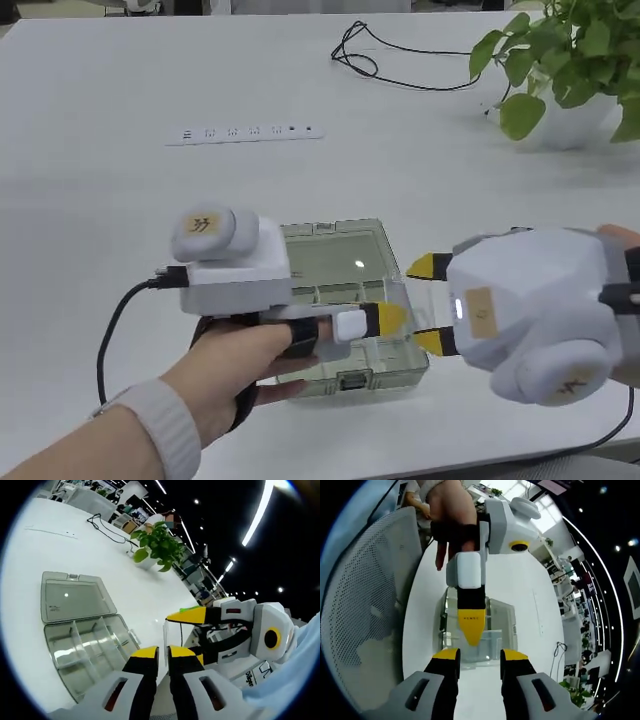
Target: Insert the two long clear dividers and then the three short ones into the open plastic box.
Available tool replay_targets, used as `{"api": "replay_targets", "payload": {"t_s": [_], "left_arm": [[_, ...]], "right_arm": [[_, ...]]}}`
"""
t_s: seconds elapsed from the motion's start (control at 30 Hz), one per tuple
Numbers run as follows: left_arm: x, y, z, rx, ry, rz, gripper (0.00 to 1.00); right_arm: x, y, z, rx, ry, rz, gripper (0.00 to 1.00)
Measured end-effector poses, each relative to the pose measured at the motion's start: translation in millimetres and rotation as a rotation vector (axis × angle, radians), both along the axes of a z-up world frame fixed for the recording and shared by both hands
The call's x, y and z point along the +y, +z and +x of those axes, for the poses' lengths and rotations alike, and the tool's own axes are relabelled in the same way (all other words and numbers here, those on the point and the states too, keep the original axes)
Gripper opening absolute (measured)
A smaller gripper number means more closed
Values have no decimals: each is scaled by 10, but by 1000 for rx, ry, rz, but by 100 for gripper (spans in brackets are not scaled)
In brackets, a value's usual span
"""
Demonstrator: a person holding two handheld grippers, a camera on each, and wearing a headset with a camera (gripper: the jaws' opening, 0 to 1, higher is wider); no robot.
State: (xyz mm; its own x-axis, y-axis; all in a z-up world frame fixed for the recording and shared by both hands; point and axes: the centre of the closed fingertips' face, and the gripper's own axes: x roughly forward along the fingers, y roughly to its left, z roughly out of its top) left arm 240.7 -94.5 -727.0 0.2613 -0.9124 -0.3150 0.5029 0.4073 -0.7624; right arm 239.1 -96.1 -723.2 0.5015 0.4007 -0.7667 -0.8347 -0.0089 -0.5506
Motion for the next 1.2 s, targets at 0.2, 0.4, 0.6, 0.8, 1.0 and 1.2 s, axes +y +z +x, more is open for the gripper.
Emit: {"api": "replay_targets", "payload": {"t_s": [0.2, 0.4, 0.6, 0.8, 1.0, 1.2], "left_arm": [[-3, 30, -81, -5, -8, -22, 0], [25, 23, -110, 24, -6, -39, 0], [120, -1, -129, -20, -17, -22, 0], [191, 18, -220, -204, -153, -15, 0], [263, 57, -342, -383, -263, -23, 0], [363, 65, -285, -549, -279, 15, 0]], "right_arm": [[35, -19, -28, 6, 13, -7, 32], [72, -28, -71, 16, 34, -7, 33], [176, 23, -142, 121, 52, 115, 58], [237, 216, -150, 322, 2, 256, 53], [224, 264, -193, 480, -3, 259, 43], [227, 199, -191, 562, 18, 205, 35]]}}
